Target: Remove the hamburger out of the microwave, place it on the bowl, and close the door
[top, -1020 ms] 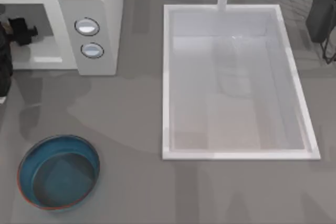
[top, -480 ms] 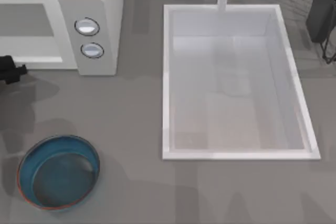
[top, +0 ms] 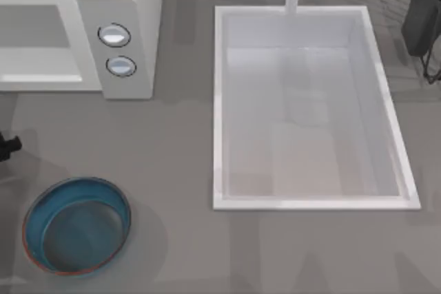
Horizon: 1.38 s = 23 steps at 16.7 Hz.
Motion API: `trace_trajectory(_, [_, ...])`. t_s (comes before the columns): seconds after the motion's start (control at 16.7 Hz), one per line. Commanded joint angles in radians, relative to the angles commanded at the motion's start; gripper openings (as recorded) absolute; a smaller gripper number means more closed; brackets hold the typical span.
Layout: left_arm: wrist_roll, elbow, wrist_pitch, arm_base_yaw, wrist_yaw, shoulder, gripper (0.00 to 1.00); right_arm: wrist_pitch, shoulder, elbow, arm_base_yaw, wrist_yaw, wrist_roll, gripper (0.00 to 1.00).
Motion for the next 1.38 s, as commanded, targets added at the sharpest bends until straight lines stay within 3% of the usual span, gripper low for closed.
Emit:
trace_trajectory(0.42, [0.001, 0.004, -0.035, -0.005, -0.001, -0.034, 0.00, 0.000, 0.000, 0.000, 0.000, 0.000, 0.000, 1.00])
trace_trajectory(1.08, [0.002, 0.026, -0.586, -0.003, -0.007, -0.554, 0.00, 0.000, 0.000, 0.000, 0.000, 0.000, 0.000, 1.00])
trace_trajectory(1.38, [0.002, 0.031, -0.655, -0.002, -0.008, -0.622, 0.00, 0.000, 0.000, 0.000, 0.000, 0.000, 0.000, 1.00])
